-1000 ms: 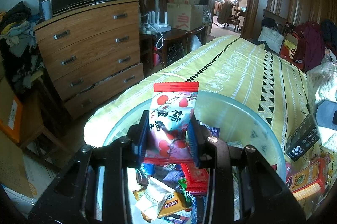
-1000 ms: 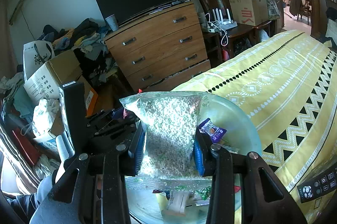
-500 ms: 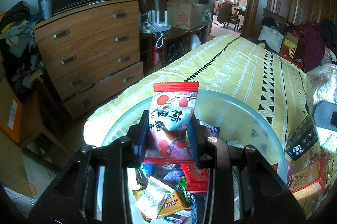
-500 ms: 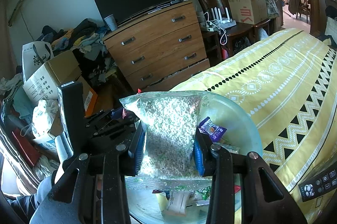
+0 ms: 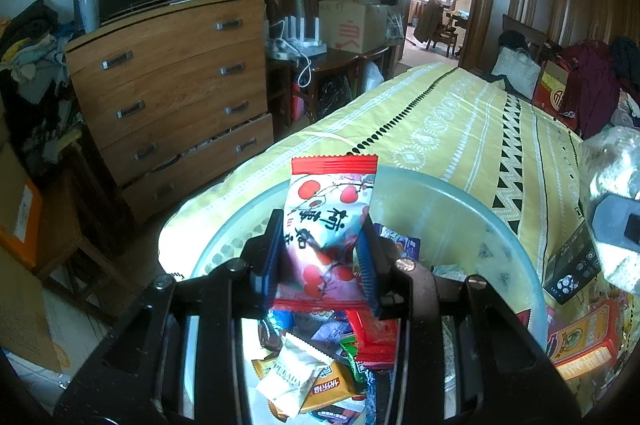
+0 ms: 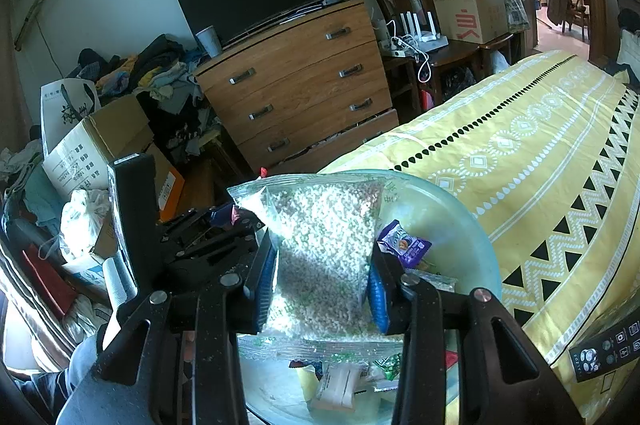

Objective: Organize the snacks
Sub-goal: 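Open both tools to drop the packets into the bowl, then swing both tools back toward the snack pile on the bed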

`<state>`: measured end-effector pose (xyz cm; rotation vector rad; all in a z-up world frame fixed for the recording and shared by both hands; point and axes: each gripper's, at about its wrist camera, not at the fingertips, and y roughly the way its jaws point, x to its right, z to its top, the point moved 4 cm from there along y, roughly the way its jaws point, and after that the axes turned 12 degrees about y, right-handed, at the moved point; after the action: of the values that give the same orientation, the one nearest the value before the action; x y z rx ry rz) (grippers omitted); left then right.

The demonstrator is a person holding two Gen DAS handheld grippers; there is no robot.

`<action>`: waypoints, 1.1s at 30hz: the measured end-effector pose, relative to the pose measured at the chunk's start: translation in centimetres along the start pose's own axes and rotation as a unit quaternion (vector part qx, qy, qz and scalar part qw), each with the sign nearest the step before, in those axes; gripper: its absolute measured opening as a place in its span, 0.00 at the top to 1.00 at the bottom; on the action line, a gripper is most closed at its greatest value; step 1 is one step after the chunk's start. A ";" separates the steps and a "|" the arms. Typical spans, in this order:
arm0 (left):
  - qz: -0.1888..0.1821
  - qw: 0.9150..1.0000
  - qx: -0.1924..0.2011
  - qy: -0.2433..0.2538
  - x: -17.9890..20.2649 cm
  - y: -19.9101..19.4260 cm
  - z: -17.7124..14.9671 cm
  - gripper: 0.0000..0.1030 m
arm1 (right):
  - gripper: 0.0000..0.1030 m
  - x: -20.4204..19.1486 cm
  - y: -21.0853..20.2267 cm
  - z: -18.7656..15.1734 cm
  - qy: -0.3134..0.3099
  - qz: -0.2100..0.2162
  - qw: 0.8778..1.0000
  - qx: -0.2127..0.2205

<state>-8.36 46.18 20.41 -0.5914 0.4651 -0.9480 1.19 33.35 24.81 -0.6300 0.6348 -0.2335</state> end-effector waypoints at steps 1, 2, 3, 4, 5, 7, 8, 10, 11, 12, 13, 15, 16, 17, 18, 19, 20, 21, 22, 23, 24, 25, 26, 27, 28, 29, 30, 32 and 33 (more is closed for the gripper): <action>0.000 1.000 -0.002 -0.001 0.0 0.1 -0.1 0.65 | 0.54 0.0 0.1 0.0 0.003 -0.002 1.000 0.000; 0.001 1.000 -0.005 -0.001 0.0 0.3 -0.2 0.64 | 0.52 0.2 0.1 0.0 0.007 0.000 1.000 -0.001; 0.001 1.000 -0.008 0.000 0.1 0.4 -0.2 0.63 | 0.47 0.2 0.2 -0.1 0.011 -0.001 1.000 -0.002; 0.002 1.000 -0.009 0.001 0.1 0.4 -0.3 0.56 | 0.41 0.2 0.3 0.0 0.011 -0.003 1.000 -0.003; 0.004 1.000 -0.008 0.001 0.2 0.2 -0.3 0.46 | 0.40 0.3 0.1 -0.1 0.011 -0.005 1.000 -0.001; 0.009 1.000 -0.002 0.002 0.4 -0.2 -0.2 0.38 | 0.40 0.3 -0.3 -0.1 0.014 -0.002 1.000 0.003; 0.010 1.000 0.000 0.003 0.4 -0.4 -0.1 0.36 | 0.40 0.3 -0.6 0.0 0.017 0.000 1.000 0.006; 0.011 1.000 0.001 0.005 0.8 -0.8 0.1 0.30 | 0.40 0.4 -1.3 0.0 0.018 0.001 1.000 0.013; 0.015 1.000 0.004 0.008 0.9 -1.1 0.1 0.25 | 0.40 0.4 -2.0 -0.2 0.018 0.000 1.000 0.020; 0.022 1.000 0.010 0.012 1.2 -1.6 0.3 0.22 | 0.40 0.3 -2.7 -0.3 0.017 -0.001 0.999 0.027; 0.027 0.999 0.016 0.017 1.5 -2.1 0.4 0.17 | 0.40 0.1 -3.9 -0.7 0.009 -0.001 0.999 0.041; 0.027 0.999 0.037 0.028 2.5 -3.7 0.8 0.08 | 0.40 -0.4 -7.2 -2.1 -0.013 -0.009 0.996 0.084; 0.021 0.998 0.051 0.034 3.3 -4.7 1.1 0.04 | 0.39 -0.4 -8.6 -2.9 -0.020 -0.015 0.995 0.102; 0.012 0.996 0.072 0.044 4.7 -6.0 1.4 0.00 | 0.37 -0.2 -11.3 -4.8 -0.029 -0.031 0.990 0.135; 0.000 0.994 0.090 0.054 6.3 -7.4 1.6 0.00 | 0.37 0.1 -13.1 -6.3 -0.035 -0.045 0.986 0.157; -0.014 0.992 0.105 0.061 7.7 -8.6 1.7 0.00 | 0.35 0.9 -15.5 -8.4 -0.038 -0.069 0.980 0.185; -0.039 0.988 0.131 0.073 10.1 -10.4 1.7 0.00 | 0.32 1.5 -17.0 -9.8 -0.038 -0.087 0.975 0.201; -0.060 0.983 0.155 0.084 12.4 -12.1 1.4 0.00 | 0.21 2.8 -19.3 -12.2 -0.033 -0.121 0.966 0.226; -0.077 0.978 0.173 0.092 14.5 -13.4 1.1 0.00 | 0.11 4.4 -21.6 -14.9 -0.022 -0.154 0.956 0.249; -0.105 0.970 0.191 0.106 17.5 -15.1 0.5 0.00 | 0.09 5.6 -23.1 -16.6 -0.012 -0.172 0.950 0.260; -0.129 0.964 0.200 0.114 19.9 -16.1 -0.3 0.00 | 0.09 7.9 -25.3 -19.8 0.012 -0.206 0.941 0.267; -0.163 0.957 0.204 0.124 22.6 -17.0 -1.3 0.00 | 0.09 9.3 -26.4 -21.5 0.027 -0.225 0.937 0.267; -0.209 0.947 0.199 0.142 25.7 -17.5 -2.7 0.00 | 0.09 12.1 -28.0 -24.7 0.058 -0.256 0.930 0.258; -0.239 0.940 0.185 0.159 28.5 -17.5 -4.2 0.00 | 0.08 14.1 -28.8 -26.8 0.078 -0.275 0.927 0.245; -0.257 0.935 0.165 0.179 32.1 -17.1 -6.4 0.00 | 0.08 16.2 -29.5 -29.0 0.098 -0.297 0.922 0.229; -0.266 0.932 0.149 0.197 34.3 -16.6 -8.1 0.00 | 0.08 19.2 -30.5 -32.3 0.129 -0.329 0.913 0.206; -0.274 0.927 0.126 0.222 37.1 -15.7 -10.4 0.00 | 0.08 21.1 -31.1 -34.4 0.152 -0.341 0.908 0.192; -0.284 0.917 0.074 0.268 42.4 -13.3 -15.2 0.00 | 0.08 25.2 -32.7 -39.1 0.197 -0.373 0.891 0.165; -0.283 0.914 0.051 0.286 44.4 -11.9 -17.4 0.00 | 0.08 26.5 -33.1 -40.7 0.209 -0.381 0.886 0.158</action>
<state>-3.70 -1.66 10.21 -0.3435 0.7799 -1.7106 -3.60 -22.45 6.84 -0.4853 0.7143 -1.2163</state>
